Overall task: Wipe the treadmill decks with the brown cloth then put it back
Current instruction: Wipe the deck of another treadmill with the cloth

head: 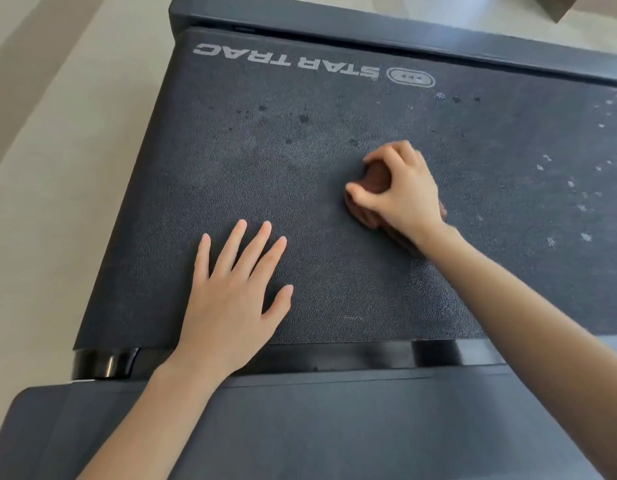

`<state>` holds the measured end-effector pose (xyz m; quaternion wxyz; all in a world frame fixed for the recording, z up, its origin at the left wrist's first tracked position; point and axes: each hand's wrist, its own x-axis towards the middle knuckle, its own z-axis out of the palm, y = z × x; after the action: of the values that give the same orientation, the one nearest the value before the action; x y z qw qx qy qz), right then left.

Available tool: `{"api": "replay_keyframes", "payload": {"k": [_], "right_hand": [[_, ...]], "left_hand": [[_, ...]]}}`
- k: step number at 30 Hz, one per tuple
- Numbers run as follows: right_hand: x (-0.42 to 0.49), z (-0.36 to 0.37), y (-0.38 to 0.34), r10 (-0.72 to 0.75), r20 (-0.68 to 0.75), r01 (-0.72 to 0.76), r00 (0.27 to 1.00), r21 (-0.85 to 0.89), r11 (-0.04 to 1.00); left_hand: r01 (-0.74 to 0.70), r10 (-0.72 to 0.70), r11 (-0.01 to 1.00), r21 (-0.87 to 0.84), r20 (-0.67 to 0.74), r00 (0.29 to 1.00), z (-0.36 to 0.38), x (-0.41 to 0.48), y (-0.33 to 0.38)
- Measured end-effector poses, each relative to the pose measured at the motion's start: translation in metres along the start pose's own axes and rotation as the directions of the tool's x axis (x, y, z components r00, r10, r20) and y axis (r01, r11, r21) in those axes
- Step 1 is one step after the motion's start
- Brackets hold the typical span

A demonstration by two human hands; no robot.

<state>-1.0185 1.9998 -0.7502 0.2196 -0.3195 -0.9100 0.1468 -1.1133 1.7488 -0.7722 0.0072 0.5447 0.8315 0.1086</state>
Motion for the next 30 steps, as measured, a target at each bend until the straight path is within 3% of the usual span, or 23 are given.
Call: {"api": "replay_keyframes", "payload": {"k": [5,10,13,16,20,23,25,26,27,30], "right_hand": [[0.020,0.008,0.004,0.078,-0.010,-0.079,0.997,-0.057,0.995],[-0.060,-0.011,-0.026,-0.026,0.084,0.033,0.996,-0.079,0.996],[-0.109,-0.019,-0.033,-0.111,0.072,0.118,0.991,-0.105,0.987],[-0.127,-0.033,-0.016,-0.087,0.054,0.093,0.995,-0.131,0.987],[-0.130,-0.069,0.052,0.223,-0.110,-0.241,0.969,-0.198,0.950],[-0.124,-0.092,0.095,0.543,-0.287,-0.599,0.789,-0.164,0.784],[-0.111,-0.089,0.097,0.636,-0.337,-0.705,0.694,-0.143,0.694],[-0.105,-0.082,0.090,0.646,-0.345,-0.720,0.681,-0.150,0.678],[-0.100,-0.074,0.080,0.628,-0.336,-0.701,0.702,-0.167,0.694],[-0.094,-0.046,0.036,0.466,-0.228,-0.508,0.855,-0.195,0.839]], "left_hand": [[0.006,-0.006,1.000,-0.006,0.020,1.000,-0.002,-0.001,0.001],[-0.006,0.006,1.000,-0.010,0.020,1.000,-0.001,0.000,0.000],[-0.001,0.001,1.000,-0.017,0.020,1.000,0.000,-0.001,0.003],[0.056,-0.053,0.998,-0.031,0.087,0.995,-0.002,0.004,0.010],[0.058,-0.059,0.998,0.012,0.123,0.991,0.005,0.017,0.034],[-0.017,0.019,1.000,-0.019,0.081,0.997,0.012,0.017,0.049],[-0.029,0.030,0.999,-0.013,0.055,0.998,0.015,0.015,0.049],[-0.035,0.036,0.999,-0.013,0.051,0.998,0.017,0.015,0.048],[-0.039,0.040,0.999,-0.019,0.050,0.998,0.018,0.016,0.046],[-0.045,0.046,0.999,-0.027,0.039,0.998,0.019,0.017,0.044]]}}
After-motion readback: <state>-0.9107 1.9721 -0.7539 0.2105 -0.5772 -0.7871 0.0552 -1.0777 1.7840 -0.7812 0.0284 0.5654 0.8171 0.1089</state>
